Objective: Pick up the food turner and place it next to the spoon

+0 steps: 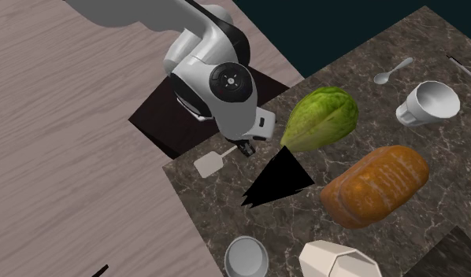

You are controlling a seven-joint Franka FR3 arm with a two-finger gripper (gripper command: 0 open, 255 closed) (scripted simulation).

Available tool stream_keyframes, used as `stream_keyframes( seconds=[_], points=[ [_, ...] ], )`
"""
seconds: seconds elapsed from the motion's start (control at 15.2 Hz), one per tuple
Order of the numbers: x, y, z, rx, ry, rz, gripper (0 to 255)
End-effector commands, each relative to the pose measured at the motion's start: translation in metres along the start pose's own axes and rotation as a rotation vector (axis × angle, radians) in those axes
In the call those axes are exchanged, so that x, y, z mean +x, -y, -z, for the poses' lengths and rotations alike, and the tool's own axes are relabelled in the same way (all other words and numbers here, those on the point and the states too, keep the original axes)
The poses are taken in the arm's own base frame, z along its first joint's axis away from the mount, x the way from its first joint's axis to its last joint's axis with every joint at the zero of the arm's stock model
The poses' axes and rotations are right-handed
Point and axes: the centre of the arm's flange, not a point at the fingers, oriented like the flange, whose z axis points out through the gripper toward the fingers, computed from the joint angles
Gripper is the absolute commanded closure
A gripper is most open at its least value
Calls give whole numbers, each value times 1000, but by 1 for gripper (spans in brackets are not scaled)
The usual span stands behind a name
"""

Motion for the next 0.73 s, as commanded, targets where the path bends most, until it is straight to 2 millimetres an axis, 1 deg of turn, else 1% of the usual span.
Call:
stream_keyframes(
  seconds=[0.0, 0.66],
  points=[
    [1, 0, 8, 0, 0, 0, 255],
    [4, 0, 60, 0, 0, 0, 255]
  ],
)
